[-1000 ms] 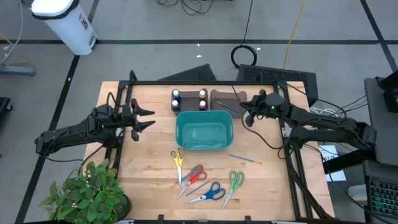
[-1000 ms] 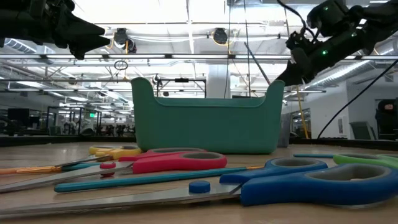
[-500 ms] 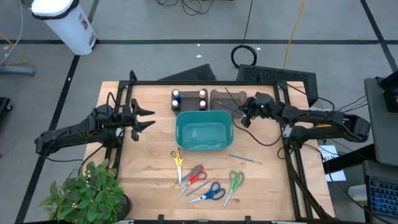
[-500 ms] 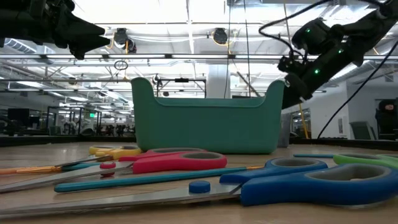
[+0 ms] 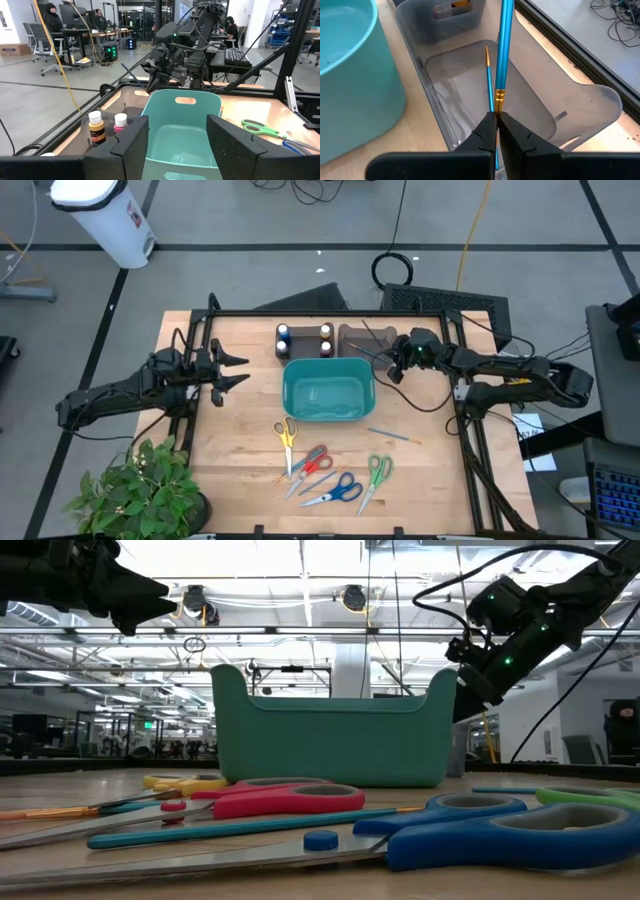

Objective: Pick & Place Paint Supplies
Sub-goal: Put the blue paint brush into the right black bin

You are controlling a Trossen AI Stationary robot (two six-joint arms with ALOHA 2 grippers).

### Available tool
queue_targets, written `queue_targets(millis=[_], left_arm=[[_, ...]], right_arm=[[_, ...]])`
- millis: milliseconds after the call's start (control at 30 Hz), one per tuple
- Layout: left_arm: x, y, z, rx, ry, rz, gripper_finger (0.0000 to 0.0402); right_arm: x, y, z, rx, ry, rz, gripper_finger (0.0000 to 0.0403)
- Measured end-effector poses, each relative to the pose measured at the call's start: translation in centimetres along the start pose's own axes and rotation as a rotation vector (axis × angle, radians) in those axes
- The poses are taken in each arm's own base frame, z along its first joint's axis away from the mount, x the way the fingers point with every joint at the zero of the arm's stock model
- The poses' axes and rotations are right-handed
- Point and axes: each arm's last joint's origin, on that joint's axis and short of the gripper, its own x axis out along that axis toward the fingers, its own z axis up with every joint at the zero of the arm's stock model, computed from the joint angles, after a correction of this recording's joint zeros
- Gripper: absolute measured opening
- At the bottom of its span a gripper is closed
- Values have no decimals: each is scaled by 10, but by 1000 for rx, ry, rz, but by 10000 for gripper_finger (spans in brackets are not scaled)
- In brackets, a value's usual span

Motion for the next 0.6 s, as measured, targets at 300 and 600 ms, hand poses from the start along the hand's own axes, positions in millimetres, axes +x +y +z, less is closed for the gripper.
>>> queue_targets(millis=[300,600], left_arm=[[0,0,0,0,0,0,207],[0,0,0,0,0,0,207]], right_arm=[[0,0,-4,-2,42,1,0],[0,0,-4,5,43,0,0]])
